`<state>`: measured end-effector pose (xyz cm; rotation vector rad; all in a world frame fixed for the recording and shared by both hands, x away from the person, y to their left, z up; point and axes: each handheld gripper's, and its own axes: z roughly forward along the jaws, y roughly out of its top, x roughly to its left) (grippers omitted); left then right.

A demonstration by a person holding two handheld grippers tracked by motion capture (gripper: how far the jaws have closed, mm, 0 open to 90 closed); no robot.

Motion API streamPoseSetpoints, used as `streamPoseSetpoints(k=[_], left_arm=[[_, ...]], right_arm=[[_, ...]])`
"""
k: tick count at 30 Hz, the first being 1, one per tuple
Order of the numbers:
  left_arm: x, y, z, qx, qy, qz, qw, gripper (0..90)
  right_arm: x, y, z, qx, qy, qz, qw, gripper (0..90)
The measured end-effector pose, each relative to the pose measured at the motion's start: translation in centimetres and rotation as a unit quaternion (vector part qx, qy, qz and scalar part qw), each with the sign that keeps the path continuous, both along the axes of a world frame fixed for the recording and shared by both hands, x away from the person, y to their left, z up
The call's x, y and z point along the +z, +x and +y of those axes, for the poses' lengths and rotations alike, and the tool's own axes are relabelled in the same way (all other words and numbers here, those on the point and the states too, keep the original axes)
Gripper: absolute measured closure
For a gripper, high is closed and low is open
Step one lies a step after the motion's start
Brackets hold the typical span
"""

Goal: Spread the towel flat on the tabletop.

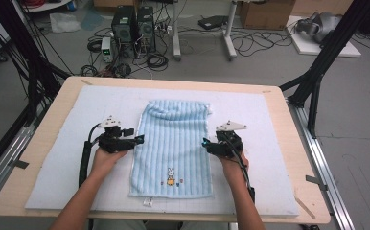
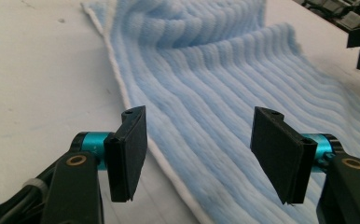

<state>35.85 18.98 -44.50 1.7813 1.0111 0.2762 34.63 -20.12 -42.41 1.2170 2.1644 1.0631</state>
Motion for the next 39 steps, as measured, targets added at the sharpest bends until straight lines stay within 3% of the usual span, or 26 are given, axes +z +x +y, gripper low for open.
streamPoseSetpoints(k=[10,17,21,23,25,27,28,31,32,34,39], left_arm=[[-0.4,-5.8,1.0,-0.016,0.002,-0.003,0.9999,47.6],[-0.7,-8.3,1.0,-0.022,0.01,0.021,0.9995,48.3],[-0.7,-9.2,0.5,-0.03,0.022,0.03,0.9989,48.4],[-0.8,-9.4,0.0,-0.036,0.039,0.032,0.9981,49.7],[-0.8,-9.6,-0.6,-0.05,0.068,0.033,0.9959,55.5],[-0.8,-10.0,-1.2,-0.04,0.098,0.015,0.9943,61.9],[-0.8,-10.1,-1.2,-0.034,0.101,0.014,0.9942,64.4],[-0.8,-10.2,-1.0,-0.029,0.094,0.021,0.9949,81.3],[-0.8,-10.3,-1.1,-0.039,0.094,0.02,0.9946,86.1],[-0.8,-10.3,-1.0,-0.042,0.095,0.022,0.9943,87.4],[-0.8,-11.0,-0.2,-0.051,0.073,0.037,0.9954,87.6]], right_arm=[[-1.5,-6.0,-0.3,0.039,0.011,0.017,0.999,55.6],[-1.9,-8.6,-0.5,0.045,0.017,0.028,0.9984,59.7],[-1.8,-9.7,-0.5,0.051,0.016,0.035,0.9979,60.8],[-1.8,-9.9,-0.4,0.053,0.011,0.04,0.9977,61.6],[-2.0,-10.0,-0.3,0.053,0.006,0.047,0.9975,63.1],[-2.3,-10.0,-0.2,0.049,0.001,0.054,0.9973,63.7],[-2.3,-10.1,-0.3,0.047,0.005,0.052,0.9975,65.0],[-2.3,-10.2,-0.4,0.052,0.013,0.059,0.9968,77.5],[-2.3,-10.2,-0.4,0.054,0.013,0.057,0.9968,81.1],[-2.3,-10.4,-0.2,0.062,0.011,0.056,0.9964,86.7],[-2.2,-11.2,-0.2,0.07,0.009,0.05,0.9963,87.7]])
